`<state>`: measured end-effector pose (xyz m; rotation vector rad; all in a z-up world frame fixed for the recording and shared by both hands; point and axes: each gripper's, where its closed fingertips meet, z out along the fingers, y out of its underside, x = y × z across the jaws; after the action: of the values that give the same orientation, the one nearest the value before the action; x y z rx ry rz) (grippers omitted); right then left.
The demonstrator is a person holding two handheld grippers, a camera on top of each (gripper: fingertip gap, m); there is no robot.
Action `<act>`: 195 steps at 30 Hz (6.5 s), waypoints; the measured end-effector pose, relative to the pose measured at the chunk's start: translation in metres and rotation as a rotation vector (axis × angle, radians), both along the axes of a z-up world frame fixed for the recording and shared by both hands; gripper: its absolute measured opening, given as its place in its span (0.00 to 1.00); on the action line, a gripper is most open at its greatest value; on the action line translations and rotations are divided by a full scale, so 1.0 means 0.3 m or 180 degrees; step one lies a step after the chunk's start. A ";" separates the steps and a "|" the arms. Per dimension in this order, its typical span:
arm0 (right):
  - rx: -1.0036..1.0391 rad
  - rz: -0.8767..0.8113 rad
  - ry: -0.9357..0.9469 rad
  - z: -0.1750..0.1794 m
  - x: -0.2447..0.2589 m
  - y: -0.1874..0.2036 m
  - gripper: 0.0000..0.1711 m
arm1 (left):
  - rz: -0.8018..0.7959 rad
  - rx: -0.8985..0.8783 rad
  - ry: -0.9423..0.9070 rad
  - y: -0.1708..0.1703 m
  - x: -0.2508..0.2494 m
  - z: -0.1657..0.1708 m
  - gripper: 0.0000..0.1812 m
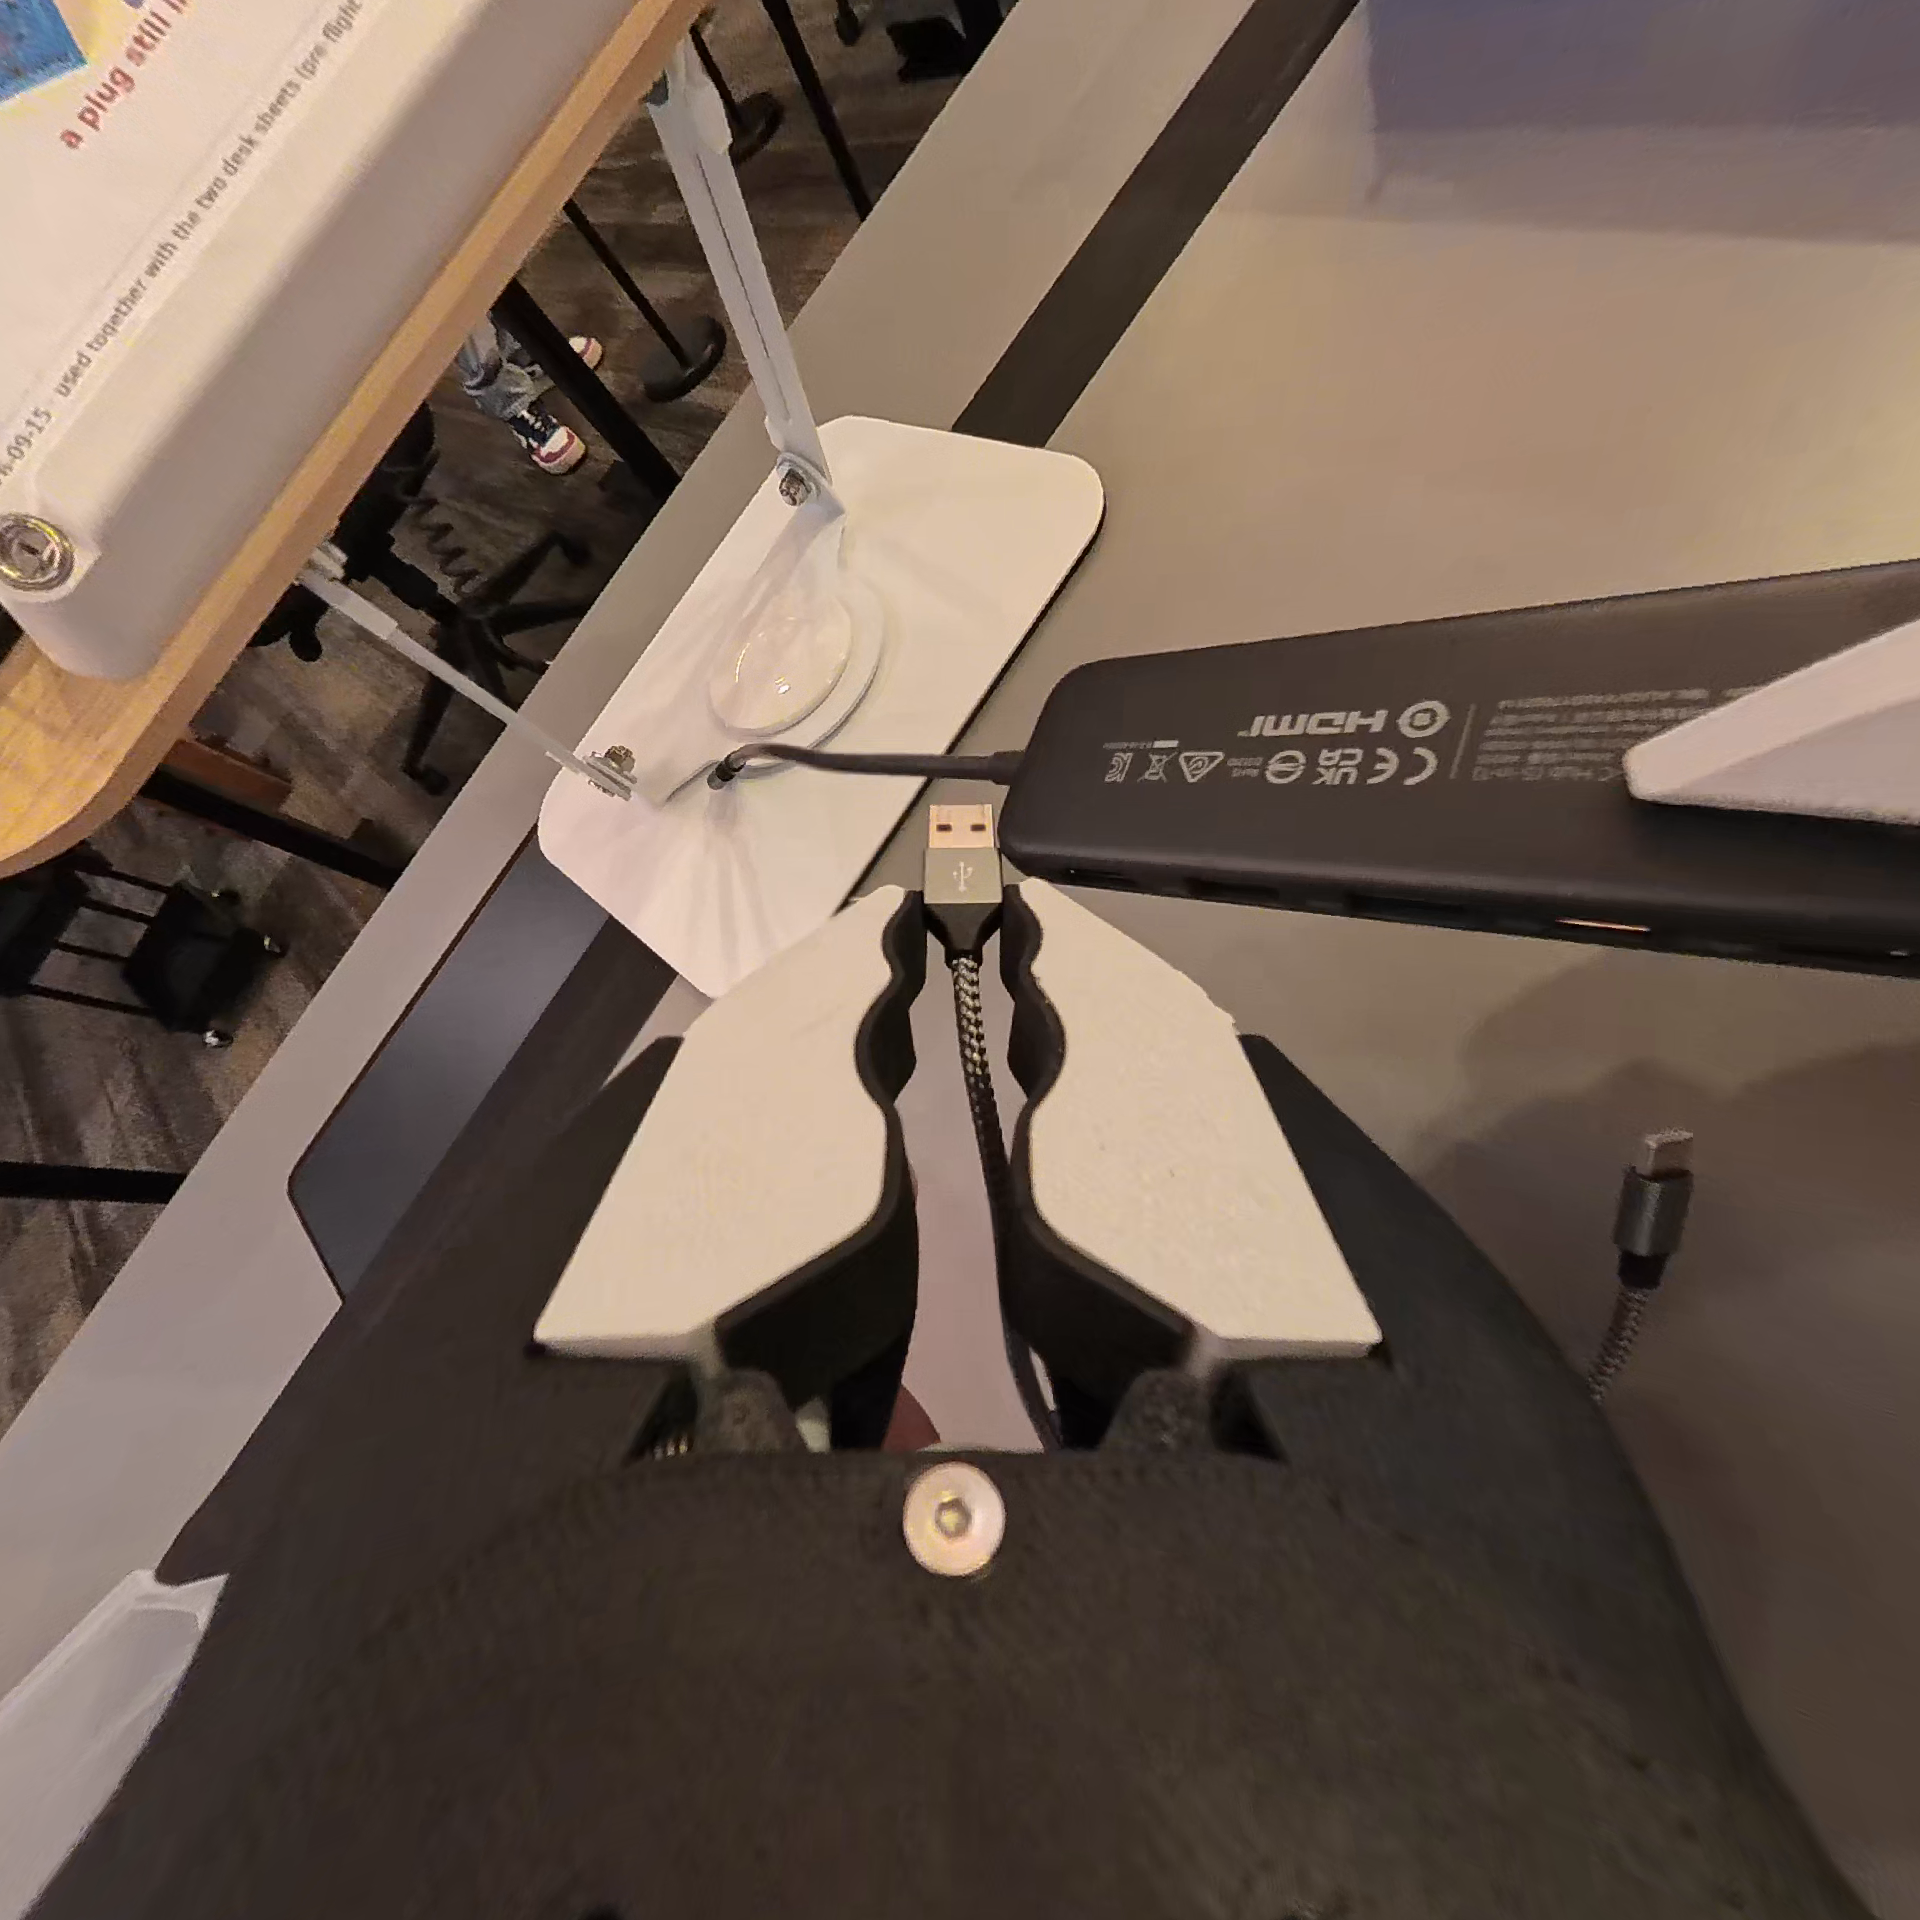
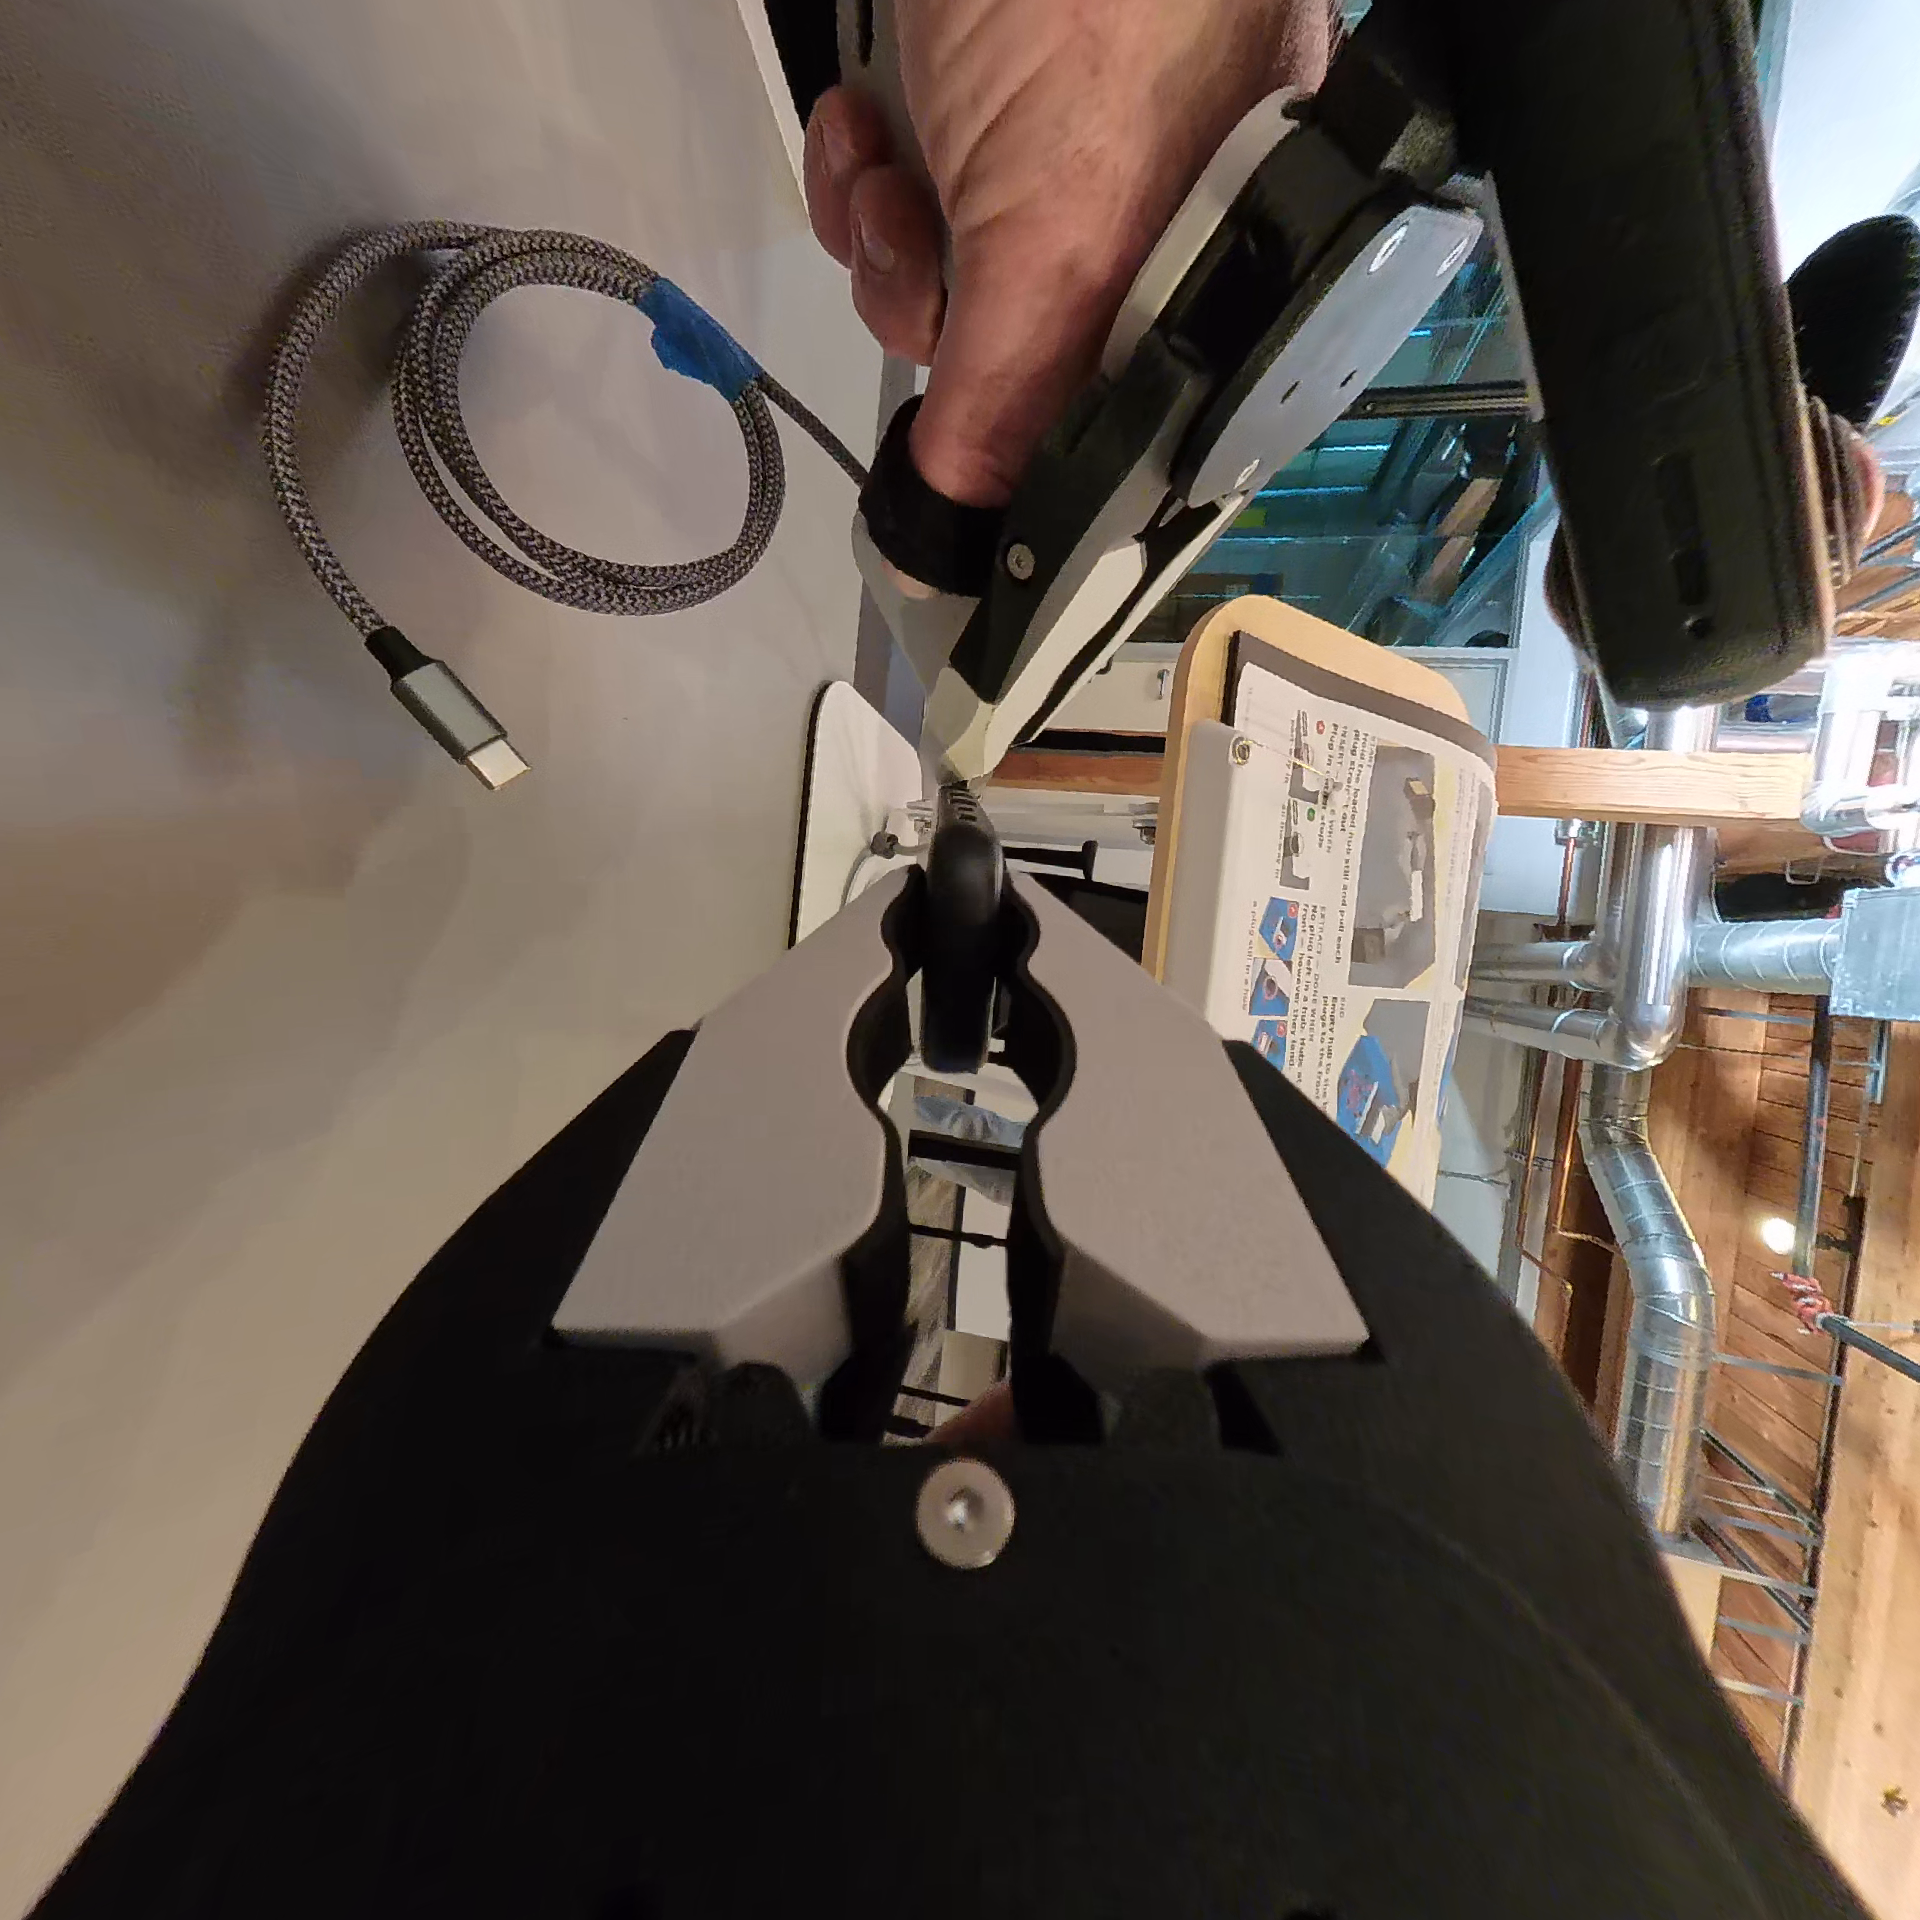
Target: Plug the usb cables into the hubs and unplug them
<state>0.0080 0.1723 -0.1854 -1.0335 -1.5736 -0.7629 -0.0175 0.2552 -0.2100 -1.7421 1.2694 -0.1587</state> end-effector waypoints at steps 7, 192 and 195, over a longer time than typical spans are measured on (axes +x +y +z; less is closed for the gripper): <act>0.0012 -0.0033 0.0071 0.000 0.013 0.014 0.05 | -0.0018 0.0024 -0.0054 -0.008 0.009 0.021 0.08; -0.3354 0.0859 0.2409 0.155 0.302 -0.065 0.05 | -0.2108 0.0280 0.0564 -0.299 0.382 0.141 0.18; -0.3355 0.0890 0.2285 0.155 0.308 -0.080 0.05 | -0.2242 0.0056 0.0479 -0.337 0.410 0.124 0.10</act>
<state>0.1004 0.1483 -0.1390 -1.5278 -1.3726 0.6922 0.1056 0.1541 -0.1727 -1.2418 1.9482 -0.4226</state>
